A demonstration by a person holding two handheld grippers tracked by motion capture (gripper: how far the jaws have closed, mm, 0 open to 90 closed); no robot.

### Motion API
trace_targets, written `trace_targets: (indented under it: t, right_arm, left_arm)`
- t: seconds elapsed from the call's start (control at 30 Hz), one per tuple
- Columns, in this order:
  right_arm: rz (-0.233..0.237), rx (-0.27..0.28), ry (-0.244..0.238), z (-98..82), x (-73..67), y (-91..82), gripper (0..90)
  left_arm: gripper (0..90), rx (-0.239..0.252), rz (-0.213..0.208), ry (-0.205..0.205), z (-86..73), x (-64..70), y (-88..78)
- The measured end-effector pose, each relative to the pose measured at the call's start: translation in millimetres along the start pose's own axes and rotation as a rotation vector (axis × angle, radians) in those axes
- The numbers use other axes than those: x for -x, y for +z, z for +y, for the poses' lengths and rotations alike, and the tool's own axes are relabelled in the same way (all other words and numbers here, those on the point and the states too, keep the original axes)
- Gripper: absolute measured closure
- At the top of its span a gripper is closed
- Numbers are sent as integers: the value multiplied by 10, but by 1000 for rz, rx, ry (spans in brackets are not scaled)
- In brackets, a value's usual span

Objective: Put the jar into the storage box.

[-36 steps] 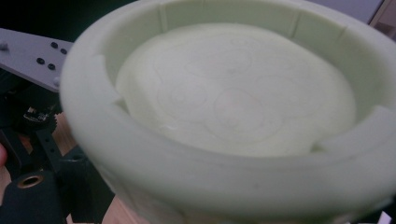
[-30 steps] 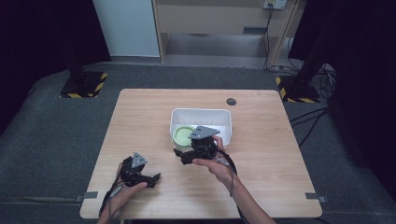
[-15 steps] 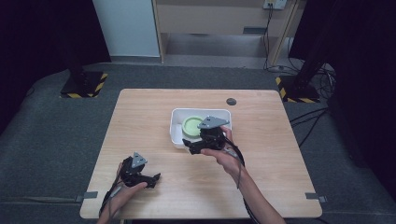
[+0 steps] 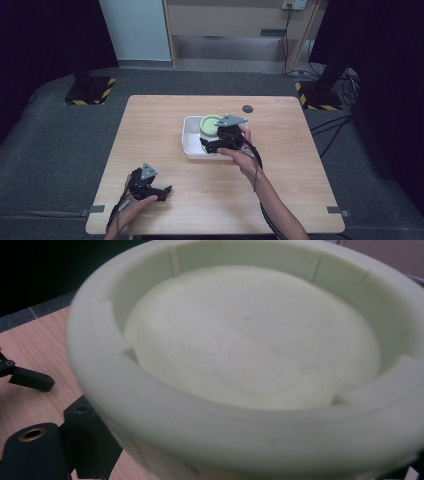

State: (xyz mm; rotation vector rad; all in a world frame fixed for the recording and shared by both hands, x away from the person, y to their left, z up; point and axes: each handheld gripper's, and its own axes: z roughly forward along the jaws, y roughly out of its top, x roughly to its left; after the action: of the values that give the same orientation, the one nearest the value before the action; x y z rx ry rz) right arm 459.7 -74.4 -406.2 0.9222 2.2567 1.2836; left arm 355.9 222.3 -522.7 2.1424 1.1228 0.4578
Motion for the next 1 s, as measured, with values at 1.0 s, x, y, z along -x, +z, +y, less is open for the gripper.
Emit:
trace_targets:
  t: [1.0]
  right_arm:
    - [-99, -25, 106, -191, 324, 519, 113]
  left_arm:
    - [0, -1, 0, 2, 0, -2, 0]
